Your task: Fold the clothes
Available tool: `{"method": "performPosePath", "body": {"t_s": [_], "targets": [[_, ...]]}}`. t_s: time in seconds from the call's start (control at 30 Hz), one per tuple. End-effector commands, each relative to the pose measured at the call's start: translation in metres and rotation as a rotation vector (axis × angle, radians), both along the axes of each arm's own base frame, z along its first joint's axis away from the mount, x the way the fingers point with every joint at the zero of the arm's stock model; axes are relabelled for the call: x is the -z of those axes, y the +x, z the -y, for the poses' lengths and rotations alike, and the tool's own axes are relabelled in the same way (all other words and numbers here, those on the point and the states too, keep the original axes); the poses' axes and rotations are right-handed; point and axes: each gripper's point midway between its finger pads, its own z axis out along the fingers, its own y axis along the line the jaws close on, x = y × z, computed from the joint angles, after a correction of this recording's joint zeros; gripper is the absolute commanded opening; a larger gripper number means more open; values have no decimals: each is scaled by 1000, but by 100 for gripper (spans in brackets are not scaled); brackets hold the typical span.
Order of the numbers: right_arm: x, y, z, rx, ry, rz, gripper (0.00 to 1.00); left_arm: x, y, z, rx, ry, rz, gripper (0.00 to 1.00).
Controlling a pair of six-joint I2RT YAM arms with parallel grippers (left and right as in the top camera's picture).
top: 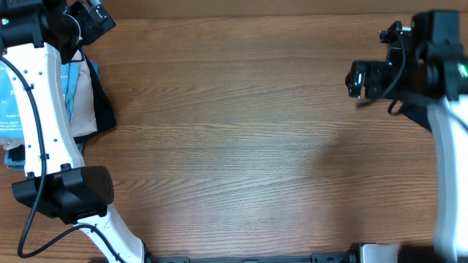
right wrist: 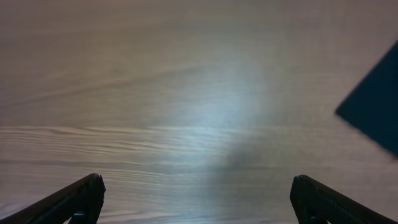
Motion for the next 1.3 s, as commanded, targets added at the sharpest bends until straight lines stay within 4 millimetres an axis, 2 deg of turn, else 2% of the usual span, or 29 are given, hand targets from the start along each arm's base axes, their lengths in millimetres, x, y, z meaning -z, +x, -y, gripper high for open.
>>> {"method": "performPosePath", "body": {"t_s": [0.0, 0.07, 0.13, 0.27, 0.33, 0.4, 0.5, 0.6, 0.73, 0.87, 0.93, 1.1, 1.2, 1.27], "targets": [[-70, -51, -25, -80, 7, 228, 100, -10, -1, 0, -6, 14, 24, 100], [-100, -87, -39, -140, 21, 347, 100, -10, -1, 0, -6, 14, 24, 100], [-130, -129, -41, -171, 37, 479, 100, -10, -1, 0, -6, 14, 24, 100], [-159, -200, -36, -199, 74, 662, 100, -10, -1, 0, -6, 14, 24, 100], [-165, -236, -36, -229, 101, 741, 100, -10, -1, 0, -6, 14, 24, 100], [-161, -268, -39, -268, 130, 801, 100, -10, -1, 0, -6, 14, 24, 100], [-146, -289, -42, -307, 155, 837, 100, -10, -1, 0, -6, 14, 24, 100], [-133, -292, -46, -323, 166, 885, 100, -10, -1, 0, -6, 14, 24, 100], [-111, -276, -48, -320, 162, 980, 100, -10, -1, 0, -6, 14, 24, 100], [-87, -242, -53, -326, 162, 1072, 100, -10, -1, 0, -6, 14, 24, 100], [-74, -218, -61, -353, 170, 1164, 100, -10, -1, 0, -6, 14, 24, 100], [-46, -188, -71, -390, 178, 1270, 100, -10, -1, 0, -6, 14, 24, 100], [-29, -168, -66, -331, 204, 1281, 100, -10, -1, 0, -6, 14, 23, 100], [-11, -151, -54, -220, 238, 1243, 100, -10, -1, 0, -6, 14, 24, 100]]}}
